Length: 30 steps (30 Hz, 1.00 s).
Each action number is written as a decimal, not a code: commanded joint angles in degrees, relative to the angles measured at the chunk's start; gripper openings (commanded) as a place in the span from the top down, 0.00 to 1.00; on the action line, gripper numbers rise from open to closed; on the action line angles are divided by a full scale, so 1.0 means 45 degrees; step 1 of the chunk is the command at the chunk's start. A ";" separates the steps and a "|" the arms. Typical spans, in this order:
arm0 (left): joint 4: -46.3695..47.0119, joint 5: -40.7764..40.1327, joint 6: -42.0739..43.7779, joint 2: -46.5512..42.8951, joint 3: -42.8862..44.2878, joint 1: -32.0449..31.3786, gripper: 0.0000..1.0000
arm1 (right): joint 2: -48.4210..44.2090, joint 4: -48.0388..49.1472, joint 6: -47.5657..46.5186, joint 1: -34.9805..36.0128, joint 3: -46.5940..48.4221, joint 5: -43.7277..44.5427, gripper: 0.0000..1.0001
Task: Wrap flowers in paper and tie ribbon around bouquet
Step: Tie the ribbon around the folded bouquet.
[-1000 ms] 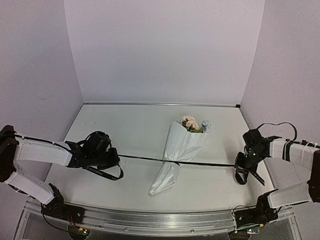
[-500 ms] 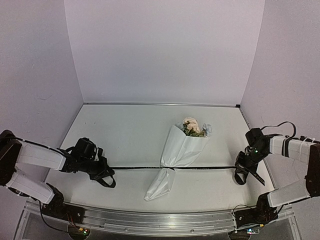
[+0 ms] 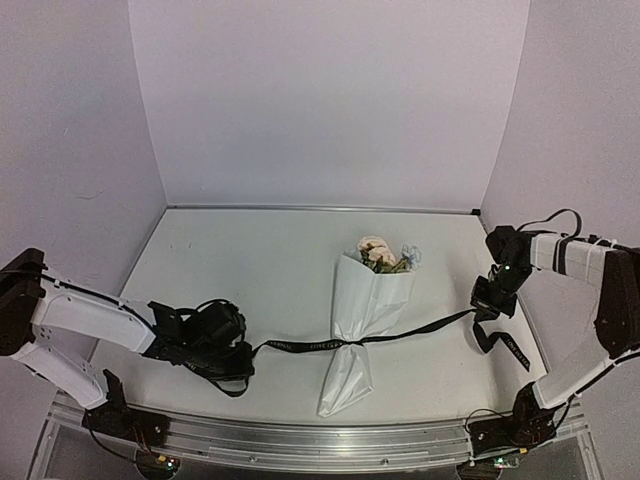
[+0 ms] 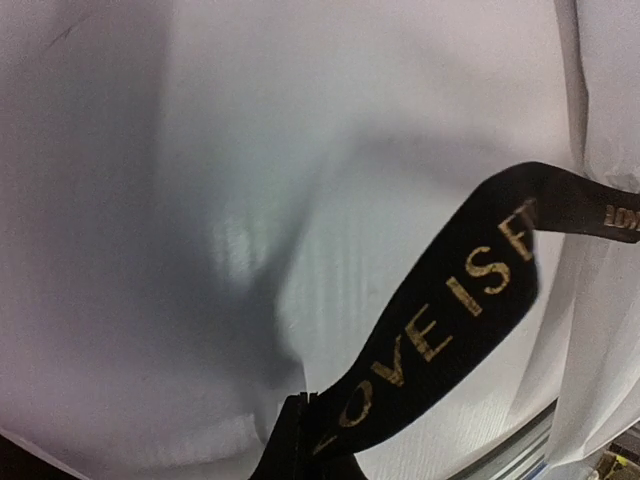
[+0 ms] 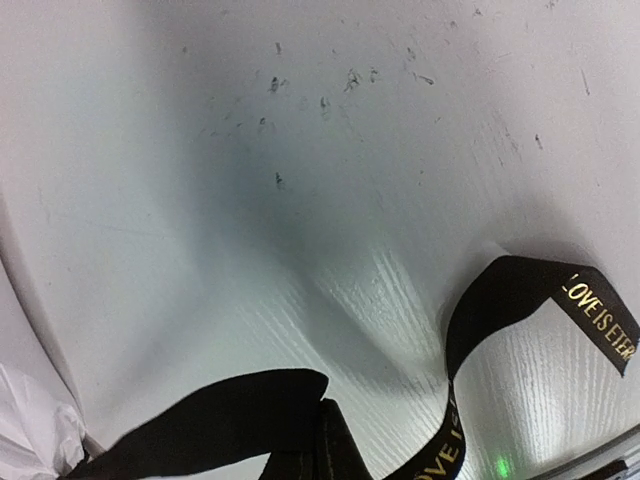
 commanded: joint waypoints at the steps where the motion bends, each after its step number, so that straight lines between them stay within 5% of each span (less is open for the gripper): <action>1: -0.0590 -0.1537 0.0568 0.0673 0.1250 -0.0042 1.00 | 0.0098 -0.1587 -0.0782 0.0421 0.0886 0.0940 1.00; 14: -0.1491 -0.0967 0.0409 -0.1468 -0.0955 0.4749 1.00 | 0.0017 -0.1879 -0.0671 -0.0133 0.0207 0.2016 1.00; 26: -0.0592 -0.0516 0.2981 -0.1600 0.0351 0.3565 1.00 | -0.0221 -0.2035 -0.1395 0.0189 0.0152 0.1313 0.98; 28: -0.0870 -0.0688 0.3524 -0.1336 0.1016 0.3301 0.88 | -0.0422 -0.2164 -0.1636 0.0591 0.0157 0.1467 0.80; 30: -0.1250 -0.1010 0.3964 -0.1171 0.1554 0.3128 0.65 | -0.0583 -0.2421 -0.1772 0.0921 0.0208 0.1637 0.64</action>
